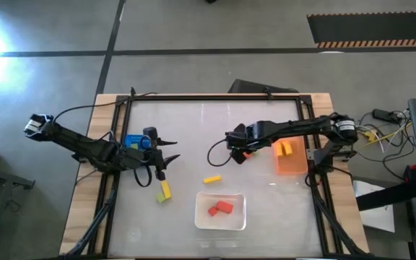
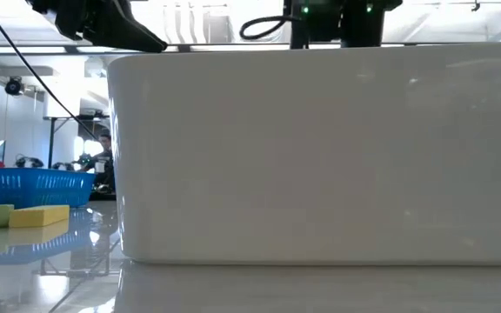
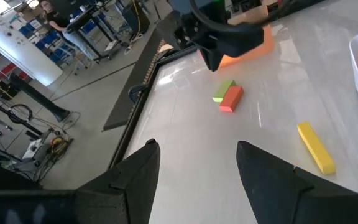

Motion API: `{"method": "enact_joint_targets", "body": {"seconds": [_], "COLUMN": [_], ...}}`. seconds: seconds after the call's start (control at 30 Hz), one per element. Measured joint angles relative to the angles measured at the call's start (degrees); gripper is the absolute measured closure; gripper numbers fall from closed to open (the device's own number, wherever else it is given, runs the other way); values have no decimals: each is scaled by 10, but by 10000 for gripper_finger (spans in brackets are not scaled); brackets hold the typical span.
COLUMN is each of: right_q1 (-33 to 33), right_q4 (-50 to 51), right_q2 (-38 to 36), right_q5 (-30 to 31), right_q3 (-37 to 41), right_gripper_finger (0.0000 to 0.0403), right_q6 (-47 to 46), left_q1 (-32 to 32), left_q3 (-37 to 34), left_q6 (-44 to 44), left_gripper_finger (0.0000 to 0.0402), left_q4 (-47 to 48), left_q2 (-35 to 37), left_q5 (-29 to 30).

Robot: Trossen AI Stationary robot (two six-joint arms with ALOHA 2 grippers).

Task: Sort & place blocks by color
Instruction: Put the green block into the blue bin

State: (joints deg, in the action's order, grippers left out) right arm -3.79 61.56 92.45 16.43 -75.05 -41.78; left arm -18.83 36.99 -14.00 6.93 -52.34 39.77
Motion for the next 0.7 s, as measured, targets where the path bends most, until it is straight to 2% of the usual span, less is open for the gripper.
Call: {"method": "enact_joint_targets", "body": {"seconds": [0.47,0.6,0.7], "right_q1": [-4,-4,-4], "right_q4": [-14,-21,-22], "right_q2": [48,70,83], "right_q5": [1,4,29], "right_q3": [7,11,12], "right_gripper_finger": [374,374,374], "right_q6": [31,74,102], "left_q1": [0,0,0], "left_q3": [0,0,0], "left_q6": [2,2,3], "left_gripper_finger": [205,205,205], "left_q4": [-7,-21,-35], "left_q2": [-2,-2,-2], "left_q5": [0,0,1]}}
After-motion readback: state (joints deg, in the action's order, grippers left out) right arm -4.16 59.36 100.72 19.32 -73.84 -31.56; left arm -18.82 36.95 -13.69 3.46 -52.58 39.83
